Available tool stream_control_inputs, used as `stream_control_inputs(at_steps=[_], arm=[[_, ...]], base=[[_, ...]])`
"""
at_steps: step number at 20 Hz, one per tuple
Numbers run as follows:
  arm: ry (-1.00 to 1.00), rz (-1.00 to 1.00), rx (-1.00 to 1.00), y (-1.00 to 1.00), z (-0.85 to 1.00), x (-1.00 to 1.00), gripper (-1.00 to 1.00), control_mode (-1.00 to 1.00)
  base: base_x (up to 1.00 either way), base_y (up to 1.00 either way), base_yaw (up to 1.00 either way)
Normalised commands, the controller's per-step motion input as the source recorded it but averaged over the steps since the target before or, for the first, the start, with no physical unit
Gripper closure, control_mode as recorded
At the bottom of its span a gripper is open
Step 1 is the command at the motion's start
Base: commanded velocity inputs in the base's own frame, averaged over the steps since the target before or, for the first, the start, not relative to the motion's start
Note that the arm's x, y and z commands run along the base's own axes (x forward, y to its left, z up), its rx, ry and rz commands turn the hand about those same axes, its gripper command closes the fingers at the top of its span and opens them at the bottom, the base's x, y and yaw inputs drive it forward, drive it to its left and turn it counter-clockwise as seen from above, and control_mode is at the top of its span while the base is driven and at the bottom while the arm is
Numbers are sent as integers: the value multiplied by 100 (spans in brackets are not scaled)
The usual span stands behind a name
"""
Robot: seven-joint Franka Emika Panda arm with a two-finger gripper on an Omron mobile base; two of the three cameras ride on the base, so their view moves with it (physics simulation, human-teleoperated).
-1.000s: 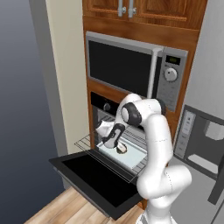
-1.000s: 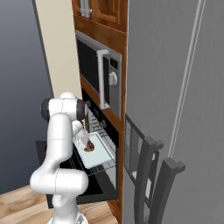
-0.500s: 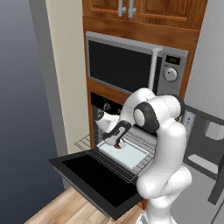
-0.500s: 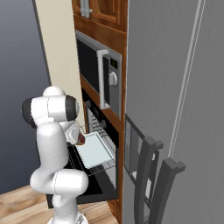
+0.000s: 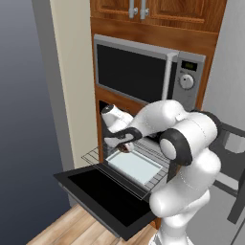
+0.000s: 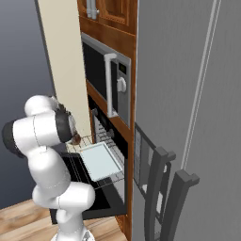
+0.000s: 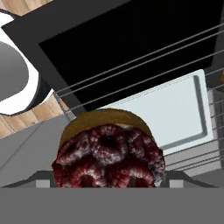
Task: Take the baked cake out of the oven and place it on the plate for cooling. Then close the oven door.
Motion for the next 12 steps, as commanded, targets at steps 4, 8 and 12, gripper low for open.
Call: stream_control_inputs(at_steps=[4,8,12], arm=[[7,-1,3,0,80,-62,100,-100],[6,-7,0,0,53,-56,100,-100],[3,-7,0,-4,24,-47,100,-100]], base=[[0,0,0],[0,0,0],[0,0,0]])
